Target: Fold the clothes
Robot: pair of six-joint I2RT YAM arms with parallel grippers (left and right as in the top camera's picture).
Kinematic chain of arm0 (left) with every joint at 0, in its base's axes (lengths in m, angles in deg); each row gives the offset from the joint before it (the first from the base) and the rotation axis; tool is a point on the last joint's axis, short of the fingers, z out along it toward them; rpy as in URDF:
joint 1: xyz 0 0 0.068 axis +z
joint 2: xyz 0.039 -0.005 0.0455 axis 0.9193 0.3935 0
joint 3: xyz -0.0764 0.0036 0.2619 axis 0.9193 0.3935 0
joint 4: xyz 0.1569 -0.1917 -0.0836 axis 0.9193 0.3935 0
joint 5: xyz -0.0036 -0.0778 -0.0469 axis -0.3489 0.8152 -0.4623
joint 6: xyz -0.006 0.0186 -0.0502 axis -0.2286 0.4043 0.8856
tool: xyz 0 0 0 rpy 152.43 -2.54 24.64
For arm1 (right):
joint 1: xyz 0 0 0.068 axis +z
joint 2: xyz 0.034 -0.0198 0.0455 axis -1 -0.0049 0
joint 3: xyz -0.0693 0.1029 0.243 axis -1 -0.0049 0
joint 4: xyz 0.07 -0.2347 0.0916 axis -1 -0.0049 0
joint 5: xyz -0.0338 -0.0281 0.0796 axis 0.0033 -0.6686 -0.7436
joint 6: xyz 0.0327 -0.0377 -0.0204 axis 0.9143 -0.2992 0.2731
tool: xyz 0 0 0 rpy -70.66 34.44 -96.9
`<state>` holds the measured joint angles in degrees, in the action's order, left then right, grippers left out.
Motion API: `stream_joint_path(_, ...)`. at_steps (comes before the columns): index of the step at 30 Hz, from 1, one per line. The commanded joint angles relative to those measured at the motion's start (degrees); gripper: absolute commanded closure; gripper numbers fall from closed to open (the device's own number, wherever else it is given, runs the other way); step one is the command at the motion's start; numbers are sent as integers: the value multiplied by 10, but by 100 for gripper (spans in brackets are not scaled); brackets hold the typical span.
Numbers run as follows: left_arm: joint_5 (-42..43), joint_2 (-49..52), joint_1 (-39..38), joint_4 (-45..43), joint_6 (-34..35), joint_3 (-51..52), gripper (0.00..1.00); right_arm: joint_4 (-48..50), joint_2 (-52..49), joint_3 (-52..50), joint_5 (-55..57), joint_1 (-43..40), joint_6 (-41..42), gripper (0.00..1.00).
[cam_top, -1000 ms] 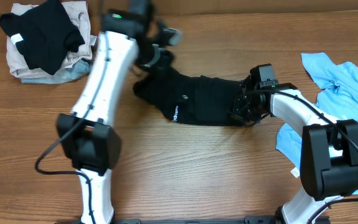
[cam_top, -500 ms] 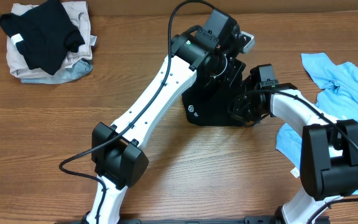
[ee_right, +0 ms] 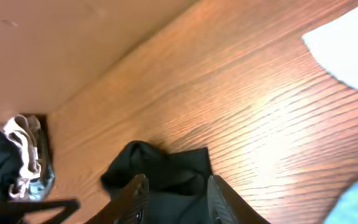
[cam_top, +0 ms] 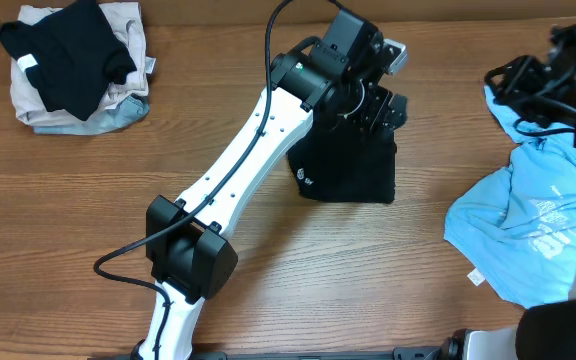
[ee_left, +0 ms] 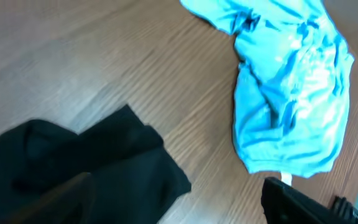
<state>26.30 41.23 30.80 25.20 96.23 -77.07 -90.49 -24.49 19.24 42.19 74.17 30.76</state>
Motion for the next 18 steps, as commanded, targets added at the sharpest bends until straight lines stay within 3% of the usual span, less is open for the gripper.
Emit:
stream_joint_path(1,5,-22,1,-36,1,-15,5,-28,-12,1,-4,7,-29,64)
stream_joint_path(7,7,-23,79,-36,31,-82,0,-49,-34,-7,-6,82,-101,60)
stream_joint_path(11,7,-23,188,17,24,-100,0,-47,-84,-9,1,174,-202,38)
stream_joint_path(15,6,-23,250,76,-4,-96,0,-40,-142,-9,0,230,-256,24)
stream_joint_path(18,3,-22,280,106,-22,-92,0,-28,-180,-9,3,257,-285,20)
